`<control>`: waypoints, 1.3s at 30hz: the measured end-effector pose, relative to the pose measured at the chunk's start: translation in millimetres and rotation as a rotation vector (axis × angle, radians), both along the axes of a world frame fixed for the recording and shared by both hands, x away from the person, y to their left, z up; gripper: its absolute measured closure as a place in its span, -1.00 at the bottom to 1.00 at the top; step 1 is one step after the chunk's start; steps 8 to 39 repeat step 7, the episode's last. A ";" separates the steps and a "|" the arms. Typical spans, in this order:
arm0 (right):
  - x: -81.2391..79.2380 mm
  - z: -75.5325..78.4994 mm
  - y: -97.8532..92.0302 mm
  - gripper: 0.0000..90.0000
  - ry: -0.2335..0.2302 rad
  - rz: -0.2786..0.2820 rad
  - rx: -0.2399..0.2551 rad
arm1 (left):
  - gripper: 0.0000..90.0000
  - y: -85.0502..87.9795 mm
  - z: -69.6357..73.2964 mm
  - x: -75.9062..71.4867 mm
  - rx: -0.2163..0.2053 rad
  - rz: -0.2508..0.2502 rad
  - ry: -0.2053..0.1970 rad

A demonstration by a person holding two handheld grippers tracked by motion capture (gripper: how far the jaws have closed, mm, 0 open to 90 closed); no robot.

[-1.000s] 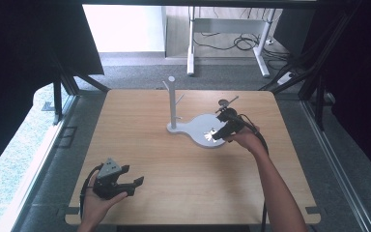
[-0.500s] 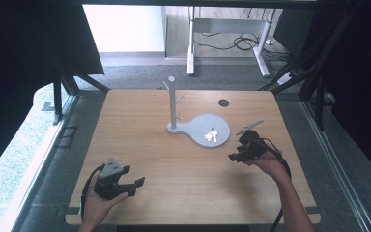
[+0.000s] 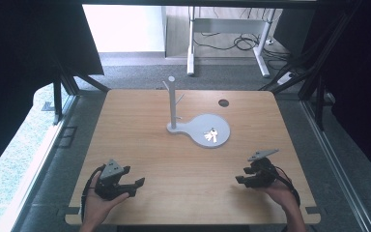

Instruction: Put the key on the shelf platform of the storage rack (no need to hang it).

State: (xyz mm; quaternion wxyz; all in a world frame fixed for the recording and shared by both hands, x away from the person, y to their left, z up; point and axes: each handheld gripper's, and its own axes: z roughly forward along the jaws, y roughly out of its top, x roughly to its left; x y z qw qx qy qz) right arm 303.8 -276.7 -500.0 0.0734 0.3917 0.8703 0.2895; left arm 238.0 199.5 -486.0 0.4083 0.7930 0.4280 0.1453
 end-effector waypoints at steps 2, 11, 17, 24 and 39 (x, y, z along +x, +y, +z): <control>-1.0 -4.8 -2.2 0.02 0.020 -0.002 -0.002 | -0.38 -0.5 -0.3 0.2 0.002 -0.003 -0.001; 0.9 -4.3 -4.8 0.02 -0.025 -0.043 0.011 | -0.38 -0.7 0.2 -0.1 0.006 -0.006 -0.005; 0.9 -4.3 -4.8 0.02 -0.025 -0.043 0.011 | -0.38 -0.7 0.2 -0.1 0.006 -0.006 -0.005; 0.9 -4.3 -4.8 0.02 -0.025 -0.043 0.011 | -0.38 -0.7 0.2 -0.1 0.006 -0.006 -0.005; 0.9 -4.3 -4.8 0.02 -0.025 -0.043 0.011 | -0.38 -0.7 0.2 -0.1 0.006 -0.006 -0.005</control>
